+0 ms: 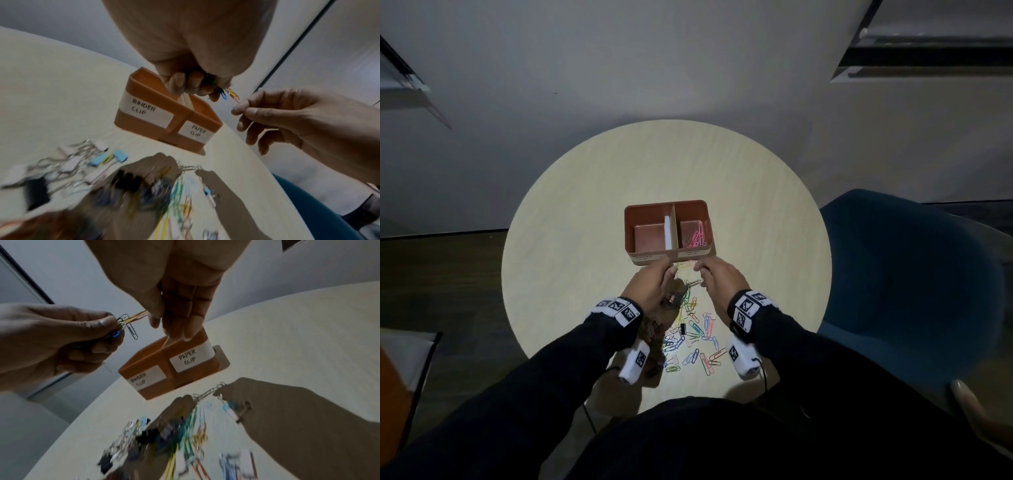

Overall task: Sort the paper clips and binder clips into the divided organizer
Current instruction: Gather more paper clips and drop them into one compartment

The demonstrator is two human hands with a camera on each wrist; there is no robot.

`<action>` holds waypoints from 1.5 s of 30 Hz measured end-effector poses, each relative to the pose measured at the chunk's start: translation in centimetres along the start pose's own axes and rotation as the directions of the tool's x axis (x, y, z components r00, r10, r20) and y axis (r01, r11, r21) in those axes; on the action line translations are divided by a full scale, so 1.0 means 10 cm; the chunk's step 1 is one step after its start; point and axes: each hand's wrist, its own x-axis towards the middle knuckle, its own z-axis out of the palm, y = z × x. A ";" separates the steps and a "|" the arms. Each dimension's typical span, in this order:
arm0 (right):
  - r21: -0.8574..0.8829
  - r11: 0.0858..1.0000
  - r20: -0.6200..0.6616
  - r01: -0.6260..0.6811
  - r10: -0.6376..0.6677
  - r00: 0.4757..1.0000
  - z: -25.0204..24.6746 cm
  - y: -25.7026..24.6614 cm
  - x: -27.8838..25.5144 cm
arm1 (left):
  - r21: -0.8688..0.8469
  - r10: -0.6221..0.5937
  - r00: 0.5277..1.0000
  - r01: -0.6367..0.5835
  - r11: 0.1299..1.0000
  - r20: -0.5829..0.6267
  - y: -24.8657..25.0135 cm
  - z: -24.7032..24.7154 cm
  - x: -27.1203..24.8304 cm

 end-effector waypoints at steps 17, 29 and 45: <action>-0.243 0.963 0.218 -0.116 0.170 0.961 -0.41 -0.11 1.08 | 0.358 -0.280 0.956 0.231 0.905 0.092 0.42 -0.16 1.27; -0.136 0.988 0.057 -0.068 0.076 0.995 -0.39 -0.07 0.76 | 0.196 -0.031 0.999 0.032 0.980 -0.012 0.37 -0.13 0.97; -0.339 0.931 0.453 0.135 0.036 0.891 0.42 0.37 0.19 | 0.373 -0.199 0.952 0.102 0.922 0.232 -0.38 0.79 0.05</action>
